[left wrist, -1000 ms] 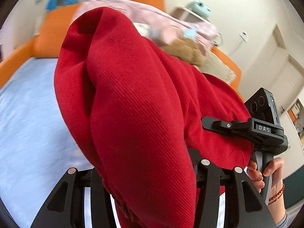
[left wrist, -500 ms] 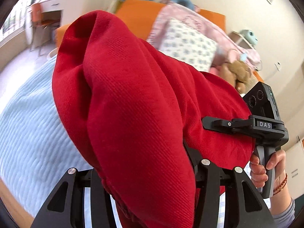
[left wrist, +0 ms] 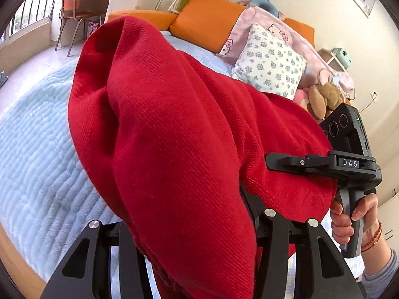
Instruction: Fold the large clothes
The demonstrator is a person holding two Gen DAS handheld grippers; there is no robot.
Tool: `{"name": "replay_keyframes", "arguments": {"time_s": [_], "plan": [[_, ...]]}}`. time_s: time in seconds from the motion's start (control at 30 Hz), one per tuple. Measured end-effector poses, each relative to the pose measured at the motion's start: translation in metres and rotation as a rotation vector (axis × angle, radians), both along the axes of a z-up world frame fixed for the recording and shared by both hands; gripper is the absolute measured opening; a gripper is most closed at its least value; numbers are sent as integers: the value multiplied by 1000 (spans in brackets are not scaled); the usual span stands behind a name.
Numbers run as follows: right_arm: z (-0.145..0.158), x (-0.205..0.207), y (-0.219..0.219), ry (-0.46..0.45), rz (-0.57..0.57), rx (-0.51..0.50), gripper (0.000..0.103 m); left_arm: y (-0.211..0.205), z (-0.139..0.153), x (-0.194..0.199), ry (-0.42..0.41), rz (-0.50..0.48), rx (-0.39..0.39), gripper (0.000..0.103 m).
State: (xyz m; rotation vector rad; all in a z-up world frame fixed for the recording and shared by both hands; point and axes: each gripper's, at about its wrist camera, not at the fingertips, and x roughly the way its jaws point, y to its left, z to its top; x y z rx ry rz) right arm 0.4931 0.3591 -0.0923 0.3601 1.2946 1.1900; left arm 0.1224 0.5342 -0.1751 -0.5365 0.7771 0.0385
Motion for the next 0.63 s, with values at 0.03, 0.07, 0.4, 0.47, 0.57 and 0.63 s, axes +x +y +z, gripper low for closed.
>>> {"name": "replay_keyframes", "arguments": {"time_s": [0.03, 0.07, 0.4, 0.47, 0.57, 0.63], "plan": [[-1, -2, 3, -7, 3, -3, 27, 1, -4, -1, -6, 2, -10, 53], [-3, -9, 9, -4, 6, -4, 27, 0, -7, 4, -8, 3, -22, 53], [-74, -21, 20, 96, 11, -86, 28, 11, -93, 2, 85, 19, -96, 55], [-97, -31, 7, 131, 2, -73, 29, 15, -106, -1, 84, 13, -114, 57], [-113, -42, 0, 145, 10, -47, 29, 17, -113, -4, 66, 13, -140, 59], [-112, -38, -1, 142, 11, -55, 29, 15, -115, -4, 61, 19, -135, 59]]}}
